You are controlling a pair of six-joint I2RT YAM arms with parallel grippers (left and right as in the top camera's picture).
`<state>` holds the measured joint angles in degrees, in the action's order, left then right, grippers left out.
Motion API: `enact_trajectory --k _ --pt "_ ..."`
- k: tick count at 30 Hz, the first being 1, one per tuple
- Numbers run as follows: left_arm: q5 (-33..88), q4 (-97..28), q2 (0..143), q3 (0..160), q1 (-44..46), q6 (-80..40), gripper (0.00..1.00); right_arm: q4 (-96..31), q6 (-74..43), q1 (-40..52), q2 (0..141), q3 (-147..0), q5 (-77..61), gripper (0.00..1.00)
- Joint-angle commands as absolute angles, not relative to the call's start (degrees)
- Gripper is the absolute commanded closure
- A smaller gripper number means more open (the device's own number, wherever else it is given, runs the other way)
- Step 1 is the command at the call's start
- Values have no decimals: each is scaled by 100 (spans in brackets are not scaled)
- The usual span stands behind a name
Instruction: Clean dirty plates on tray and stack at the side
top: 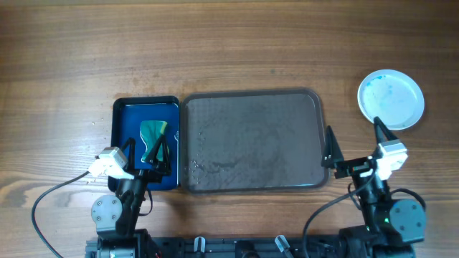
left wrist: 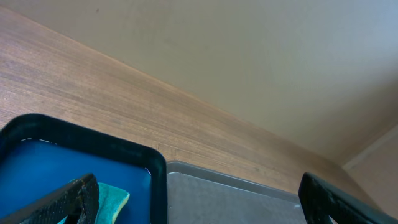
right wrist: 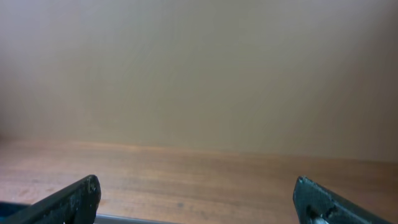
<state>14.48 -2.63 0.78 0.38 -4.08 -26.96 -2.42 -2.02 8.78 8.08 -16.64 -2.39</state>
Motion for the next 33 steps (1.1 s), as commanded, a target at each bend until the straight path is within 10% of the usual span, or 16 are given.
enact_trajectory --k 1,16,33 --pt "1406 -318 27 34 -423 -2746 0 443 -172 838 716 -1096 -582 0" --pt "1406 -318 27 34 -423 -2746 0 1813 -154 838 716 -30 -604 0" --pt "1406 -318 27 34 -423 -2746 0 21 -823 838 738 -30 -137 0"
